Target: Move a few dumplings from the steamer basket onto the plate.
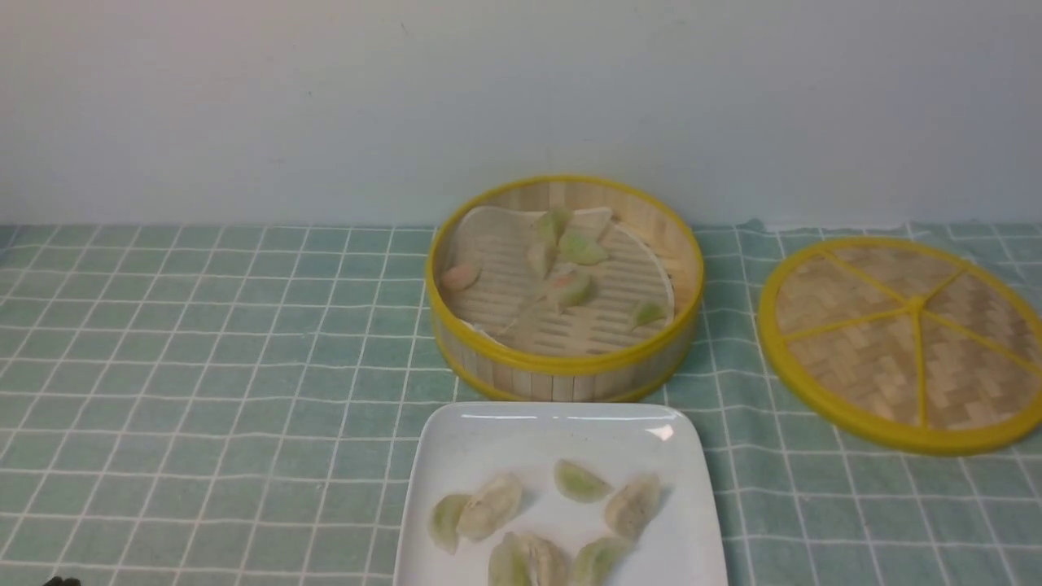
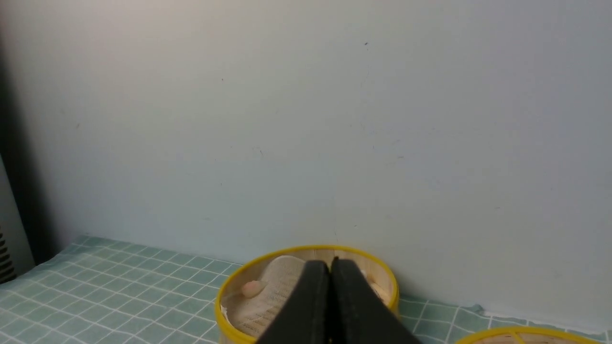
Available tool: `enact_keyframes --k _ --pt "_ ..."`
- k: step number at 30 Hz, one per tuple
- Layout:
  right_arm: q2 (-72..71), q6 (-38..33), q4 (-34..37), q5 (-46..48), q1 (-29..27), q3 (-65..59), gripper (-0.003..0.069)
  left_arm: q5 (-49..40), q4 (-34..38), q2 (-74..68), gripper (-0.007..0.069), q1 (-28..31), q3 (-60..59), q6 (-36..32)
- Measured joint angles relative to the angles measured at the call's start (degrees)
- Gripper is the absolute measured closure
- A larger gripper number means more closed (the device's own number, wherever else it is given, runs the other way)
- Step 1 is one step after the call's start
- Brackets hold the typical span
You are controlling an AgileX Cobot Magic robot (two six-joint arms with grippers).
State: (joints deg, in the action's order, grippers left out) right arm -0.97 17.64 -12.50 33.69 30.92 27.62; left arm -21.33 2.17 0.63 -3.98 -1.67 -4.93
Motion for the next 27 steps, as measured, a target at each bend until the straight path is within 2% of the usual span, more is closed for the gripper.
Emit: enact_keyframes --k 27 --pt "-0.04 -0.38 1.38 0.00 0.00 -0.06 0.0673 -0.44 0.04 0.00 0.0631 0.00 0.05 0.05"
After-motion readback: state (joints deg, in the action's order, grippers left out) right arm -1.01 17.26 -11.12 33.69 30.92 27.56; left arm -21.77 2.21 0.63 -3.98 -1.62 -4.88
